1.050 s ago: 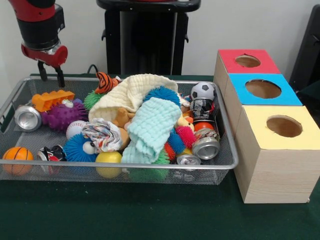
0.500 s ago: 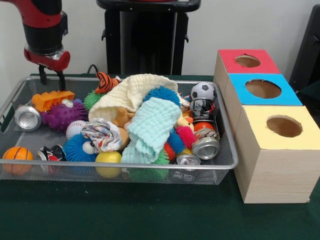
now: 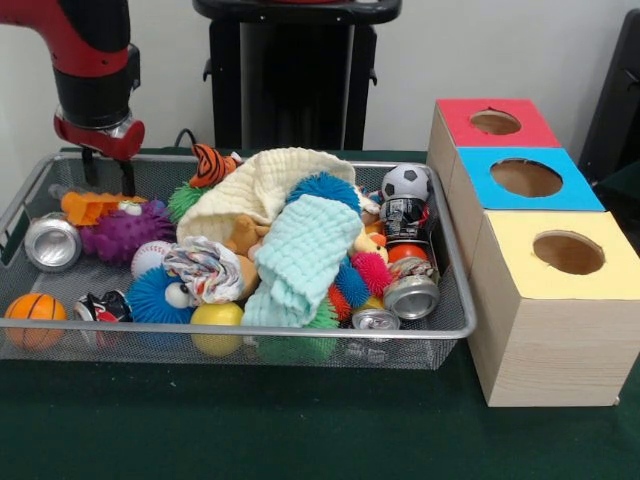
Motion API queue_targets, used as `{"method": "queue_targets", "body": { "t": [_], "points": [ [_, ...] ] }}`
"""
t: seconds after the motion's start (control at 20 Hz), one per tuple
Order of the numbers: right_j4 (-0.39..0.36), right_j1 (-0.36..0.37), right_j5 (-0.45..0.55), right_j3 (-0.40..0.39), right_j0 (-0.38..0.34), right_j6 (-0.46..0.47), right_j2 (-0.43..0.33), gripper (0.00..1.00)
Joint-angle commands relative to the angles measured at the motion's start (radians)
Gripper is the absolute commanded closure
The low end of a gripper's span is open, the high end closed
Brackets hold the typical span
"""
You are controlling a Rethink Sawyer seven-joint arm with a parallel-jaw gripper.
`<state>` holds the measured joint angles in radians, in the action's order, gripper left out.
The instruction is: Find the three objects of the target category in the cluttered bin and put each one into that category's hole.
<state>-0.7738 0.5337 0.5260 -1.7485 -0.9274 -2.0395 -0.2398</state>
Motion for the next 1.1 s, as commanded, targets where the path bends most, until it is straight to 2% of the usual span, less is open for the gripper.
{"method": "queue_targets", "body": {
  "t": [0.05,0.3,0.55,0.6,0.75,0.9,1.1],
  "points": [
    [-0.105,-0.266,-0.153,0.210,0.012,-0.059,0.055,0.00],
    [-0.110,-0.283,-0.157,0.236,0.007,-0.039,0.064,0.00],
    [-0.101,-0.259,-0.181,0.218,0.013,-0.053,0.069,0.00],
    [-0.104,-0.255,-0.209,0.215,0.021,-0.070,0.074,1.00],
    [-0.094,-0.253,-0.247,0.200,-0.006,-0.050,0.045,1.00],
    [-0.059,-0.272,-0.211,0.220,-0.007,-0.032,0.031,1.00],
    [-0.013,-0.296,-0.260,0.230,0.022,-0.082,0.035,1.00]
  ]
}}
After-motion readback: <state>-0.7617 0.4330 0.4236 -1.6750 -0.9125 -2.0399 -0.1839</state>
